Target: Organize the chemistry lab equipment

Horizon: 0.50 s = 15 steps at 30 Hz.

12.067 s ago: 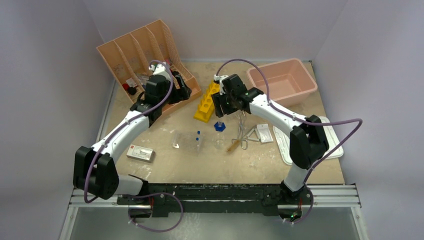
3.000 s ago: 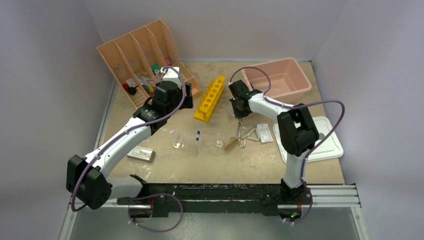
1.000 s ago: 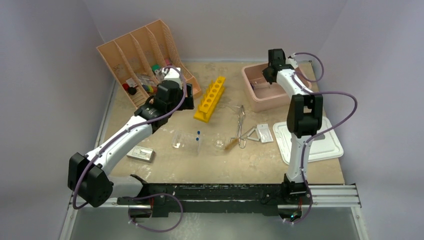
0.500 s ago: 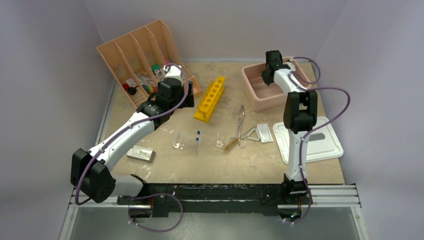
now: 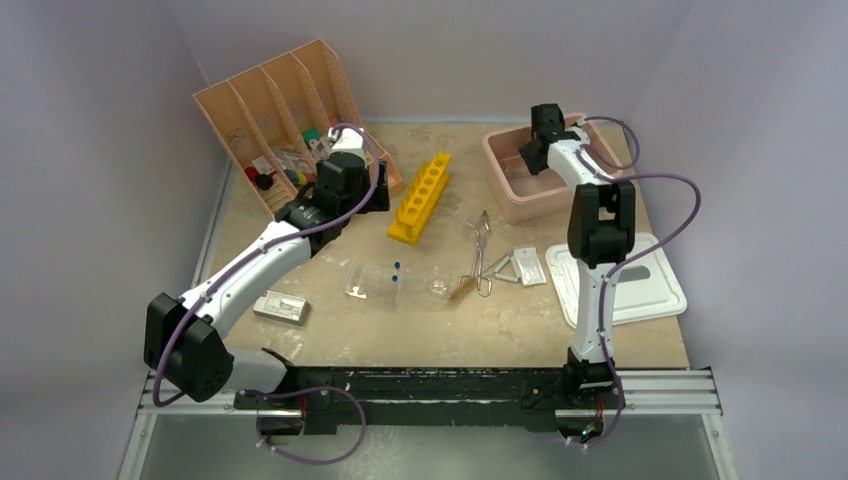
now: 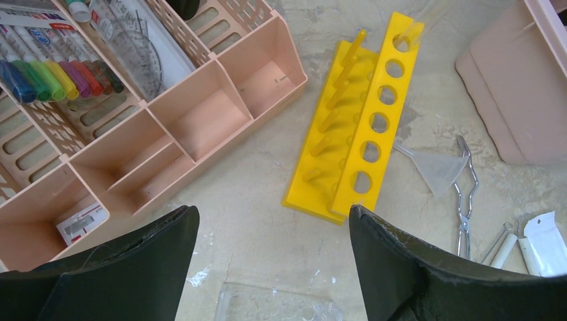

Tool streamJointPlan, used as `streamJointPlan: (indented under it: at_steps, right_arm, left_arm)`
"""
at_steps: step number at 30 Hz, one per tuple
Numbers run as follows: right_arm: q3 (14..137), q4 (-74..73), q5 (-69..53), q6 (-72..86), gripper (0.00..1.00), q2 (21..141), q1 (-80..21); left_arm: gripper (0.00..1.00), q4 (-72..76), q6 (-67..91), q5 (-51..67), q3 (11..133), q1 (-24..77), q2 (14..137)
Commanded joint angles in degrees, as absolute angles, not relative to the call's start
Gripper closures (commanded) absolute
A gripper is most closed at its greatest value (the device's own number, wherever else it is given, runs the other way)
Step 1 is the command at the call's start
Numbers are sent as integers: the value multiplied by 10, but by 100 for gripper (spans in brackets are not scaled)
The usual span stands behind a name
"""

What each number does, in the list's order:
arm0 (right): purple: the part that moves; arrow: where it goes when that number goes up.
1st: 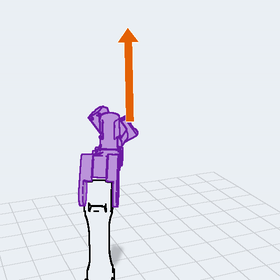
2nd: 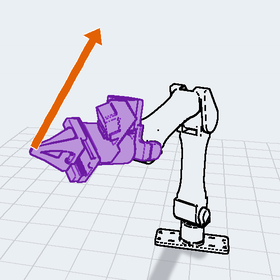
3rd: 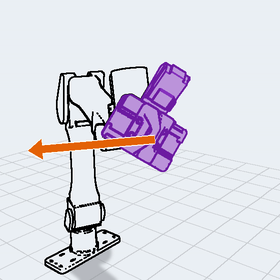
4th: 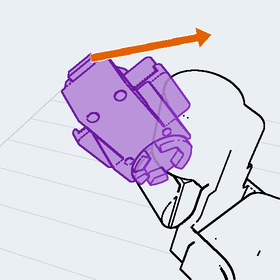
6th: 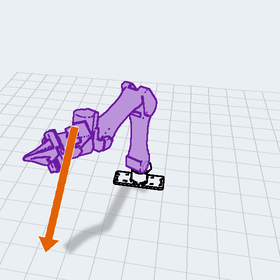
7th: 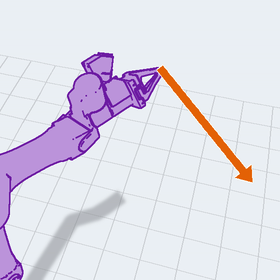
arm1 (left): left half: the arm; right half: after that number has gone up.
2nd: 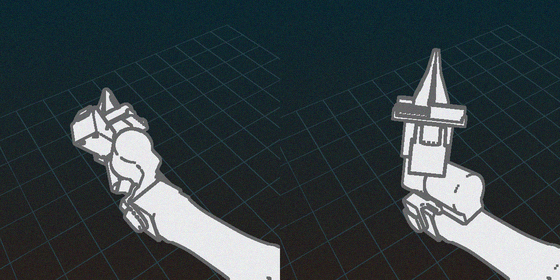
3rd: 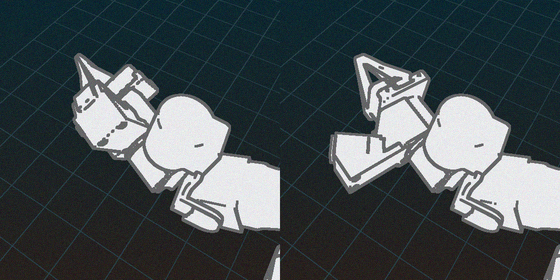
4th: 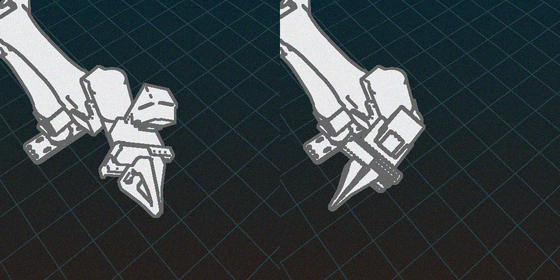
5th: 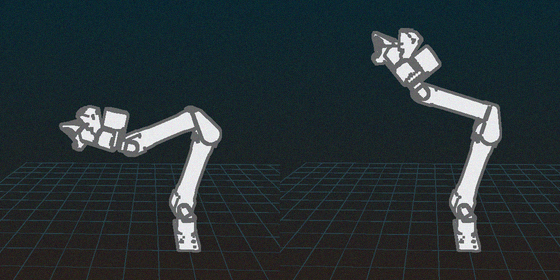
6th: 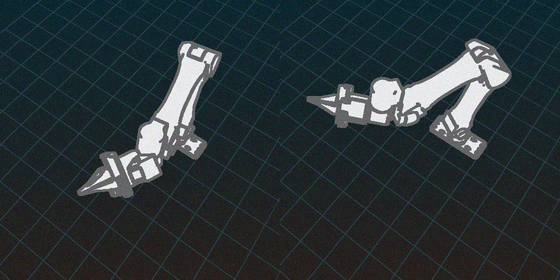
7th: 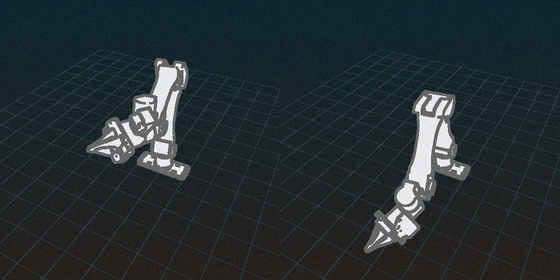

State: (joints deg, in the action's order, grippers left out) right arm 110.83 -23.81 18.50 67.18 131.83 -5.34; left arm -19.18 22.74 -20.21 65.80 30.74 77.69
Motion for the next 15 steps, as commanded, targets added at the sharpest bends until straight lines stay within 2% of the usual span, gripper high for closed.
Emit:
streamJointPlan:
  at_steps: [1,5,10,15]
  right_arm:
    - [1068,-209,187,645,62,1240,-55]
    - [1034,-174,192,570,61,1180,-56]
    - [996,-143,114,431,57,1110,-58]
    - [975,-180,111,319,41,1033,-92]
  left_arm:
    - [18,-183,224,-207,686,303,772]
    - [18,-183,237,-199,685,303,765]
    - [18,-176,253,-205,669,302,746]
    - [18,-152,269,-221,645,302,725]
